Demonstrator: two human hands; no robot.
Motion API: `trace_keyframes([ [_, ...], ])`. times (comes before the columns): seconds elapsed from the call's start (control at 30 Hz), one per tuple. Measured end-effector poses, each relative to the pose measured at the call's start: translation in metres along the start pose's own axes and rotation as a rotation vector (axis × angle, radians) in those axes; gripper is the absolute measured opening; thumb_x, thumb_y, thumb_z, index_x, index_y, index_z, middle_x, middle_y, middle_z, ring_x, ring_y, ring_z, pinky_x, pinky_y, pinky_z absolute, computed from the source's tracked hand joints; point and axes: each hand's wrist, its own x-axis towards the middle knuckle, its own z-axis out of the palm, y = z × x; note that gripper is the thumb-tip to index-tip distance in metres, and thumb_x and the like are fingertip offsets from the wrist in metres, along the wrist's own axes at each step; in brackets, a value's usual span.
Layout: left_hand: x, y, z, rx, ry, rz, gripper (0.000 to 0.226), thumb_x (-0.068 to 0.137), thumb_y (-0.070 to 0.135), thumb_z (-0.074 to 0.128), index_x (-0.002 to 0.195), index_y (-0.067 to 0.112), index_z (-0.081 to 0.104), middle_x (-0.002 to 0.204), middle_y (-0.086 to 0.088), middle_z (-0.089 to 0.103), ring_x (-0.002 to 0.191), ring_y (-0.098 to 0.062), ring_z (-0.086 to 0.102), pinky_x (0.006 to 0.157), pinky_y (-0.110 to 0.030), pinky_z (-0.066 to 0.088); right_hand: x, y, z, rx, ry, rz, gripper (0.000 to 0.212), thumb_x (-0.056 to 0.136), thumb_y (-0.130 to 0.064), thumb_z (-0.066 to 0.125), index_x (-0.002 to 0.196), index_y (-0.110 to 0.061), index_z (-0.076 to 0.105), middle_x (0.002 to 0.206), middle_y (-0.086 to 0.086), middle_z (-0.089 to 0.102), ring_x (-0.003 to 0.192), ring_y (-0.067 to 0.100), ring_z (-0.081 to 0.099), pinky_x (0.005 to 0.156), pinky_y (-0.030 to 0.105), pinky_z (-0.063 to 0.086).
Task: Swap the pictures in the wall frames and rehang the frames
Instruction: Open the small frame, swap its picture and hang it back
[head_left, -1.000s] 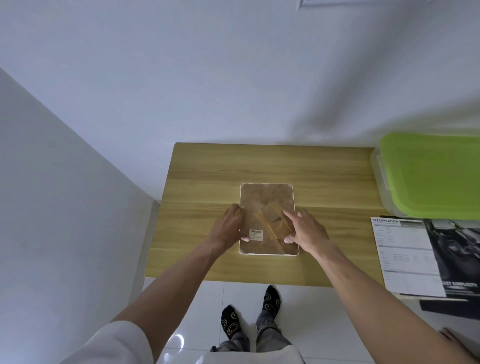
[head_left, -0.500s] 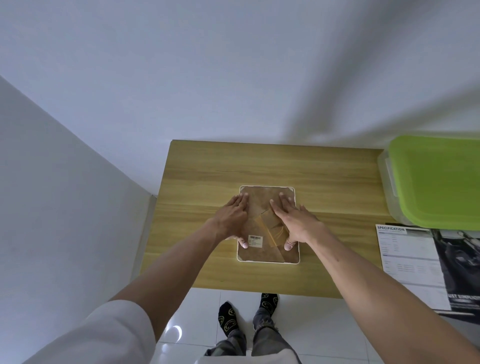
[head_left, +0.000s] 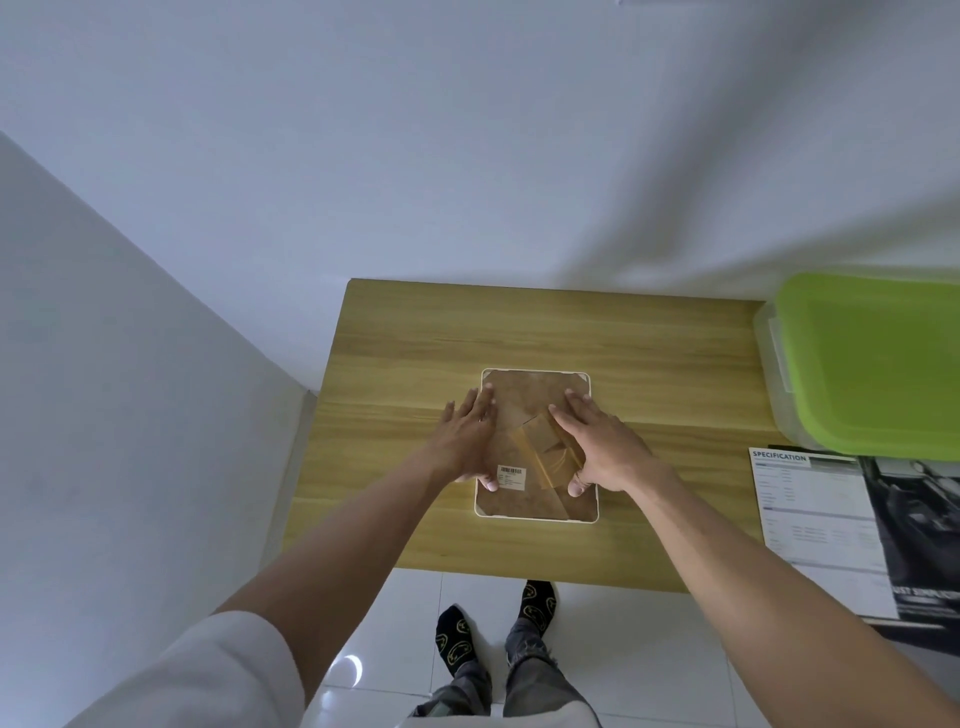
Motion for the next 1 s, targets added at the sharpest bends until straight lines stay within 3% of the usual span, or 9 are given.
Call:
trace_keyframes([
  [0.13,-0.009,0.012,0.008,-0.354,0.067,-0.156,0.119,0.057,0.028,0.091,0.151,0.01,0.02,0.157,-0.025,0.012,0.146,-0.041,0.015,0.116,-0.047,0.029,-0.018,-0.004,0.019,0.377,0.095,0.201,0.106,0.074,-0.02,0.08,0.157,-0.032,0.017,0.167,0.004,-0.003,0.152,0.025,0.017,0.111,0.041,0.039],
  [0.2,-0.015,0.018,0.011,-0.565,0.167,-0.201,0.081,0.059,0.02,0.085,0.132,0.011,0.048,0.132,-0.018,0.049,0.126,-0.034,0.048,0.096,-0.034,0.047,-0.023,-0.01,0.025,0.54,0.185,0.287,0.088,0.08,-0.018,0.07,0.156,-0.022,0.025,0.162,0.008,0.021,0.148,0.023,0.026,0.113,0.035,0.035],
  [0.27,-0.02,0.023,0.008,-0.766,0.245,-0.243,0.052,0.068,0.013,0.077,0.117,0.01,0.062,0.111,-0.009,0.065,0.104,-0.027,0.061,0.077,-0.03,0.049,-0.025,-0.017,0.025,0.701,0.264,0.348,0.073,0.082,-0.014,0.068,0.149,-0.013,0.04,0.149,0.006,0.044,0.137,0.023,0.043,0.106,0.031,0.038],
  [0.33,-0.027,0.025,0.002,-0.971,0.297,-0.299,0.053,0.071,0.011,0.074,0.122,0.017,0.062,0.106,0.001,0.068,0.098,-0.019,0.063,0.065,-0.023,0.047,-0.025,-0.022,0.022,0.911,0.311,0.434,0.056,0.081,-0.014,0.071,0.134,-0.014,0.055,0.134,0.003,0.061,0.115,0.022,0.06,0.094,0.032,0.049],
  [0.47,-0.033,0.019,-0.012,-1.211,0.436,-0.384,0.064,0.073,0.003,0.076,0.133,0.012,0.057,0.119,0.005,0.067,0.102,-0.009,0.061,0.07,-0.014,0.045,-0.027,-0.023,0.015,1.177,0.406,0.605,0.07,0.084,-0.037,0.075,0.143,-0.01,0.047,0.135,0.006,0.059,0.109,0.023,0.062,0.086,0.036,0.053],
  [0.57,-0.036,0.015,-0.028,-1.261,0.49,-0.381,0.058,0.073,0.008,0.078,0.129,0.012,0.061,0.113,0.002,0.071,0.099,-0.013,0.066,0.068,-0.018,0.047,-0.032,-0.025,0.004,1.186,0.554,0.573,0.042,0.086,-0.039,0.074,0.117,-0.012,0.067,0.115,0.003,0.07,0.084,0.015,0.063,0.065,0.028,0.046],
  [0.73,-0.044,0.01,-0.059,-1.245,0.5,-0.313,0.033,0.067,0.006,0.079,0.098,0.016,0.078,0.093,0.001,0.077,0.089,-0.018,0.072,0.069,-0.026,0.054,-0.04,-0.033,-0.031,1.15,0.657,0.461,0.02,0.085,-0.034,0.075,0.097,-0.018,0.072,0.1,0.002,0.072,0.09,0.022,0.067,0.074,0.033,0.051],
  [0.87,-0.059,0.005,-0.089,-1.331,0.552,-0.214,0.033,0.058,0.004,0.083,0.09,0.013,0.077,0.083,-0.002,0.077,0.083,-0.022,0.075,0.078,-0.041,0.061,-0.057,-0.044,-0.066,1.115,0.681,0.386,0.046,0.088,-0.028,0.072,0.131,-0.018,0.058,0.12,0.001,0.067,0.104,0.017,0.064,0.078,0.027,0.049],
  [1.0,-0.086,0.017,-0.123,-1.29,0.645,-0.11,0.025,0.065,0.004,0.08,0.086,0.018,0.077,0.076,0.007,0.076,0.071,0.0,0.071,0.066,-0.017,0.054,-0.076,-0.072,-0.105,0.969,0.756,0.238,0.057,0.089,-0.038,0.069,0.14,-0.019,0.051,0.133,0.002,0.059,0.115,0.017,0.06,0.088,0.027,0.045],
])
